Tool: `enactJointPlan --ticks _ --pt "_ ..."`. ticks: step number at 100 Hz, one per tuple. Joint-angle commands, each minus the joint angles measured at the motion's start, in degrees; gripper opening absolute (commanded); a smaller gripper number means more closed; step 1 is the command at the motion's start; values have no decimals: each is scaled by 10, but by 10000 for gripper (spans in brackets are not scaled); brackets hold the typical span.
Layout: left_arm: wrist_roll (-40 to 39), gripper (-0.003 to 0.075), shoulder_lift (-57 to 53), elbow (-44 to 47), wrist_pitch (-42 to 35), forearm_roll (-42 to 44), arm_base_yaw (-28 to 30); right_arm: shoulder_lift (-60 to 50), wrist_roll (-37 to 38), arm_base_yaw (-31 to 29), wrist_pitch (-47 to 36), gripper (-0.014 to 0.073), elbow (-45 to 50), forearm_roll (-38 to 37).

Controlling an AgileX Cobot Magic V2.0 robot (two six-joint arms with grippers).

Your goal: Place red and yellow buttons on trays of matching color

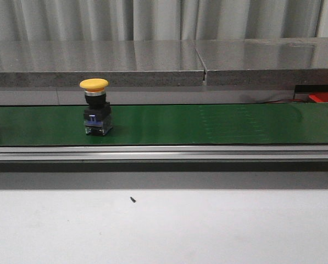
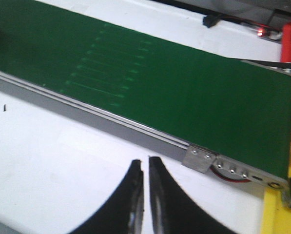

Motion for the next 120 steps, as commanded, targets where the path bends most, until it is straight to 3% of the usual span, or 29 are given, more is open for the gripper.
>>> enactJointPlan --ticks 1,21,30,65,120 --pt "-1 -19 5 -14 -38 -9 -4 52 -6 27 -30 198 -48 5" --pt "-1 -19 5 -14 -40 -9 -4 169 -6 80 0 521 -135 2" --pt "-1 -19 5 -14 -40 -9 -4 218 -6 99 32 582 -183 2" --pt "-1 -19 5 -14 -40 -9 -4 404 -3 164 171 581 -377 -2" --pt "-1 -19 5 -14 -40 -9 -4 598 -6 283 166 581 -583 -44"
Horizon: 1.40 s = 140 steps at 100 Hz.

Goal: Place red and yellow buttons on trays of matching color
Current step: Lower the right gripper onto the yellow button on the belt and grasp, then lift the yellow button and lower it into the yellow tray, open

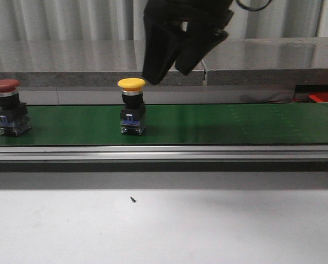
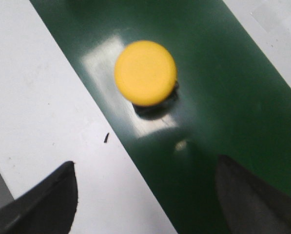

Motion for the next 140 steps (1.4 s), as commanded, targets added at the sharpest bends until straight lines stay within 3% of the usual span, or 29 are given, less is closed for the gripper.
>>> enactJointPlan --ticks 1,26,31,45,58,79,108,140 --pt "-1 -19 5 -14 -40 -9 -4 0 -8 13 -16 581 -43 3" --pt "-1 -19 5 -14 -40 -9 -4 55 -9 20 -55 561 -76 2" --pt "-1 -19 5 -14 -40 -9 -4 60 -10 20 -60 524 -76 1" --pt "-1 -19 5 -14 -40 -9 -4 62 -11 20 -63 293 -76 1" --pt "-1 -19 5 -14 -40 -9 -4 58 -11 18 -67 190 -76 1" --pt "-1 -19 5 -14 -40 -9 -4 26 -2 13 -94 182 -55 2" --pt "-1 -19 5 -14 -40 -9 -4 -77 34 -26 -165 182 70 -1" --pt "-1 -19 5 -14 -40 -9 -4 -240 56 -136 -188 182 212 -15"
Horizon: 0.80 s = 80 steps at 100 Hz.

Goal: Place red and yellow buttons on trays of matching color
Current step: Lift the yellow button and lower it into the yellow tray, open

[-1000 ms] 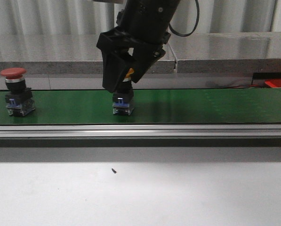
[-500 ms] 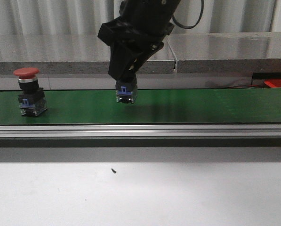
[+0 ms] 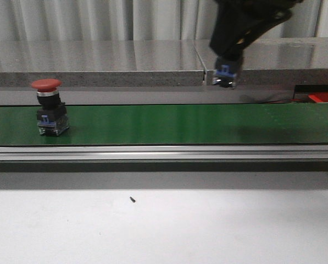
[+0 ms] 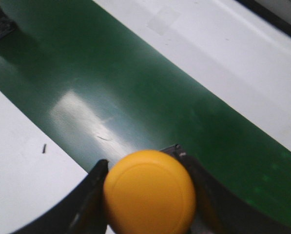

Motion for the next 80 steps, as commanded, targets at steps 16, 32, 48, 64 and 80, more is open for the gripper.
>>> enactJointPlan --ticks 16,32,48,64,80 --pt "-1 -19 5 -14 -40 -9 -4 -138 4 -123 -39 182 83 1" --pt "-1 -19 5 -14 -40 -9 -4 -190 4 -206 -39 182 138 1" --pt "-1 -19 5 -14 -40 -9 -4 -218 4 -286 -24 182 187 -3" --pt "-1 -19 5 -14 -40 -9 -4 -219 4 -354 -29 182 223 -6" --pt "-1 -19 5 -14 -40 -9 -4 -219 4 -395 -35 182 237 -7"
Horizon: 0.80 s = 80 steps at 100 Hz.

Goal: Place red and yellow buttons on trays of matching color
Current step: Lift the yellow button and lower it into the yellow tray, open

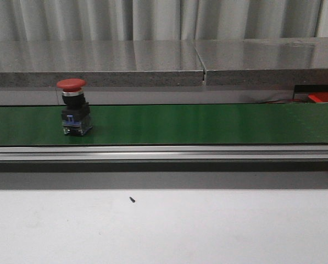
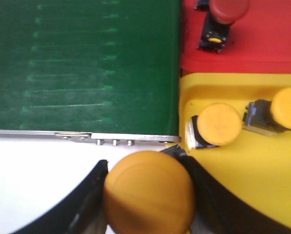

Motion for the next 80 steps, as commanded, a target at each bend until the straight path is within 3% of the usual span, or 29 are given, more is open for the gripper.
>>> enactJointPlan --ticks 1,56,80 --pt "-1 -19 5 -14 -40 -9 -4 -16 0 -23 -33 182 -10 1" --pt "-1 -19 5 -14 -40 -9 -4 8 111 -157 -165 182 64 -15" --pt "-1 -19 5 -14 -40 -9 -4 69 135 -177 -192 182 63 -14"
